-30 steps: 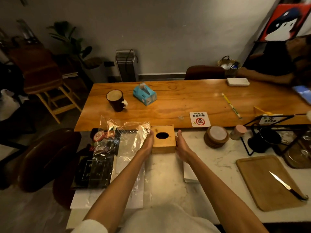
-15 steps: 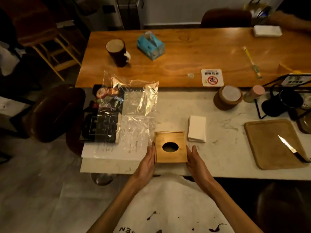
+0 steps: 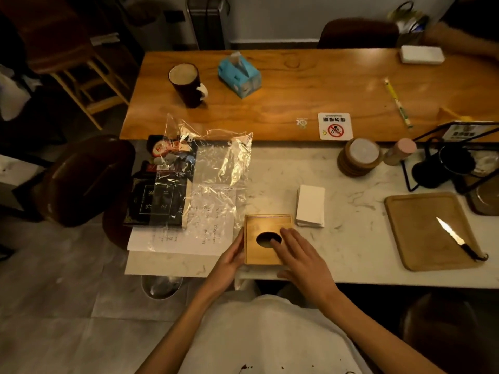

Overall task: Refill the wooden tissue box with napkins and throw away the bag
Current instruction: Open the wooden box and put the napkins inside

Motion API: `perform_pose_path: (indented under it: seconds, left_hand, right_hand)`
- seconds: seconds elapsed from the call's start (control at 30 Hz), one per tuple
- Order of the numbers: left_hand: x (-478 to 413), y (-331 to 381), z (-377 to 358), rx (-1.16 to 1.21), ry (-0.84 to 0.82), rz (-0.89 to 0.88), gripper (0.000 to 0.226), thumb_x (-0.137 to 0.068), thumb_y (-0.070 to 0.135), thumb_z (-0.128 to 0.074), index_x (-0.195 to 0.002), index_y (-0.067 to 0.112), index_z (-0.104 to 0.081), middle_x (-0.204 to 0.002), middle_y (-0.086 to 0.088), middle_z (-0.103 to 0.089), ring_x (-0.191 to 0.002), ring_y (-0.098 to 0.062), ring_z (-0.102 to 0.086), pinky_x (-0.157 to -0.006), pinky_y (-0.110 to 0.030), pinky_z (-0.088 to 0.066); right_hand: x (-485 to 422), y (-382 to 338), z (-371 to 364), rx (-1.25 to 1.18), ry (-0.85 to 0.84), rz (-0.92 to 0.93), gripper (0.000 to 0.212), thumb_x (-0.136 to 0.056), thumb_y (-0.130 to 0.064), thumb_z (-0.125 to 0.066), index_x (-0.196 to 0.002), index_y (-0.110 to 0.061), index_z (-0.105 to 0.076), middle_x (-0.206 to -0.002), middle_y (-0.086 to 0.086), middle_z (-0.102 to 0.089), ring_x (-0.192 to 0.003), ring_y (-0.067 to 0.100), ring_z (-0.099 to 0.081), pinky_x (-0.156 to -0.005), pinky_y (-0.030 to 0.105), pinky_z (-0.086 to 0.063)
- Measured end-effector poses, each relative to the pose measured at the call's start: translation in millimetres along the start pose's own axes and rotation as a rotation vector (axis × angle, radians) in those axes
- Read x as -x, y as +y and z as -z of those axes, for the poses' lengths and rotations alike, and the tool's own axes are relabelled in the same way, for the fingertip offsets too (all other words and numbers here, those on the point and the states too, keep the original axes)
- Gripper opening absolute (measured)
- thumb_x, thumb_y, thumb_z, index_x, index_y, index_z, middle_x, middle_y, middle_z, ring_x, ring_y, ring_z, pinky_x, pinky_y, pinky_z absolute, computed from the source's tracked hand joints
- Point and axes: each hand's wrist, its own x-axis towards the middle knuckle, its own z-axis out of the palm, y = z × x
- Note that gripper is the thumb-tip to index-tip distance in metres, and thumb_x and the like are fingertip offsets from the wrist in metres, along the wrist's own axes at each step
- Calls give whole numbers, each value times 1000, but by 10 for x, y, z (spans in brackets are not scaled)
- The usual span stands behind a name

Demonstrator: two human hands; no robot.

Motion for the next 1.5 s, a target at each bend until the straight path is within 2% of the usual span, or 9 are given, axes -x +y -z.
perform_pose_path:
  seconds: [0.23, 0.4, 0.57, 0.73, 0.9, 1.1, 1.23, 1.33, 1.5]
  left_hand:
    - [6, 46, 28, 64, 7, 25, 50, -103, 17, -39, -142, 45, -26, -146, 14, -36, -137, -12, -33, -107, -22, -36]
    - [-40, 60, 44, -44, 39, -9, 59, -102, 13, -44, -152, 32, -19, -154, 7, -23, -134, -6, -33, -92, -4, -40]
    - [-69, 104, 12, -68, 1, -18, 59, -103, 6, -37, -152, 25, -11, -147, 14, -20, -134, -5, -25, -85, 6, -33]
    - [-51, 124, 2, -152, -34, -55, 60, -104, 14, -39, -151, 34, -6, -148, 18, -12, -138, -5, -17, -108, -14, -21]
    - [191, 307, -573, -370, 577, -245, 44, -99, 13, -48, -139, 30, -44, -136, 20, -41, -128, 1, -39, -106, -20, -33]
    - [-418, 904, -1694, 564, 71, 435, 21, -96, 29, -59, -110, 13, -57, -118, -12, -58, -94, -26, -64, -87, -35, -57]
    - [-995, 654, -1951, 712, 335, 497, 56, -89, 40, -66, -132, 11, -45, -130, -15, -52, -116, -30, -58, -79, -33, -58]
    - [-1254, 454, -1941, 677, 432, 433, 55, -91, 34, -61, -130, -3, -49, -100, -12, -63, -117, -37, -61, -91, -40, -53]
    - [-1397, 250, -1876, 855, 500, 409, 53, -77, 32, -79, -120, 14, -54, -119, -7, -61, -96, -21, -63, -56, -26, -53]
  right_hand:
    - [-82, 12, 409, 50, 27, 116, 44, -92, -38, -62, -128, -17, -48, -140, 12, -54, -123, 30, -57, -82, 36, -59]
    - [-556, 86, 1104, -239, -253, 1, 26, -100, -35, -47, -122, -22, -51, -109, 1, -65, -92, 20, -62, -73, 26, -45]
    - [-1286, 391, 1230, -471, -73, -258, 16, -98, -23, -53, -103, -16, -66, -94, 7, -70, -78, 23, -68, -73, 33, -56]
    - [-1457, 563, 1136, -498, -157, -274, 21, -96, -27, -58, -111, -17, -68, -101, 5, -70, -82, 19, -68, -77, 33, -56]
    - [-1247, 961, 1147, -507, -25, -288, 46, -93, -32, -63, -136, -19, -55, -131, 0, -61, -118, 19, -59, -98, 32, -45]
    - [-1344, 1345, 882, -163, -397, -302, 66, -92, -35, -63, -148, -15, -36, -154, 7, -38, -141, 25, -35, -114, 37, -27]
    - [-1514, 1442, 692, -29, -445, -264, 81, -81, -39, -74, -147, -14, -34, -149, 12, -42, -133, 30, -42, -109, 40, -37]
    - [-1612, 1458, 624, 6, -454, -297, 89, -74, -41, -79, -146, -16, -32, -144, 12, -47, -127, 32, -48, -105, 43, -43]
    - [-1567, 1578, 723, -214, -587, -350, 89, -70, -42, -83, -141, -14, -39, -135, 8, -53, -116, 27, -57, -98, 39, -52]
